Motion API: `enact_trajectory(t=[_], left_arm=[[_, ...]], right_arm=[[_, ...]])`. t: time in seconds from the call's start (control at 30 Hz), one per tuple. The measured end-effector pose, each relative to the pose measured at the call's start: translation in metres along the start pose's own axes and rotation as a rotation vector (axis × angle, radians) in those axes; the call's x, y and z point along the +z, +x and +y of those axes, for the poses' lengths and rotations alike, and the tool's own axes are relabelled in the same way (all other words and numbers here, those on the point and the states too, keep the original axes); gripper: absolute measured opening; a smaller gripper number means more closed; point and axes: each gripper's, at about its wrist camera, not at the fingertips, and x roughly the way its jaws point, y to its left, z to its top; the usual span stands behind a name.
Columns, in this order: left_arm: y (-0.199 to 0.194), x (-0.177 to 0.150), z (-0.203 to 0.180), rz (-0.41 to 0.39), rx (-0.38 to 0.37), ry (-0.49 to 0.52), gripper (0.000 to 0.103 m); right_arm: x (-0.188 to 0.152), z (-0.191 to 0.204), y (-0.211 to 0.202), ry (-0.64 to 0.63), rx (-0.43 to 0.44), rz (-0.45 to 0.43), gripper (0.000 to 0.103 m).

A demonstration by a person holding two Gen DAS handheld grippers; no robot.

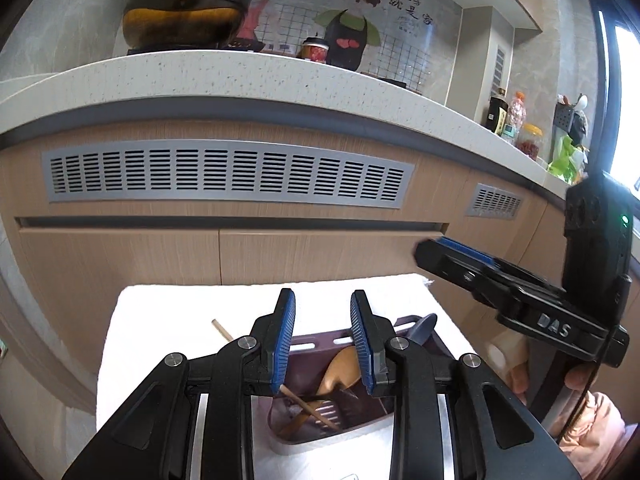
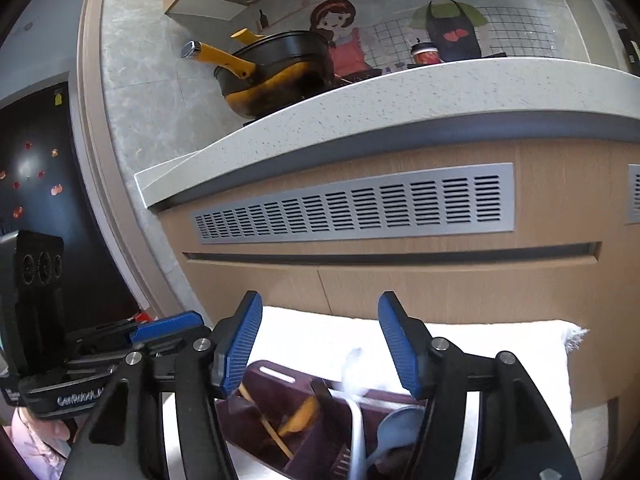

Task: Organize utensils
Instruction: 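Carry both spoons over the maroon caddy and open both tools to drop them, then grasp the white-knobbed metal ladle by its handle with the right tool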

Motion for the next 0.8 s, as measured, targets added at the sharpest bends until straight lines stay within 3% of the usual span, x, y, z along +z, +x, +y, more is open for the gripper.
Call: enact_trajectory(t=[0.17,0.27,0.33,0.43,0.6,0.8], left_arm=[[-0.013,-0.009,0.004,-0.004,0.037,-0.028,0.040],[-0.026,-0.025,0.003,0.004,0.064,-0.027,0.043],[-0.036,-0.042,-0.002,0.018,0.081,-0.012,0.043],[-0.046,-0.066,-0.013,0.058,0.080,0.014,0.050],[-0.061,-0.109,-0.035,0.121,0.072,0.063,0.058],[-0.070,-0.157,-0.044,0.218,0.074,0.058,0.063]], right_arm=[[-0.014,0.004,-0.026,-0.024,-0.080,0.020,0.062],[-0.030,0.012,-0.051,-0.065,-0.169,0.009,0.076],[-0.042,0.018,-0.068,-0.095,-0.230,-0.001,0.094],[-0.063,0.026,-0.093,-0.139,-0.329,-0.001,0.101],[-0.100,0.038,-0.117,-0.234,-0.407,0.088,0.102],[-0.141,0.044,-0.128,-0.246,-0.386,0.205,0.102]])
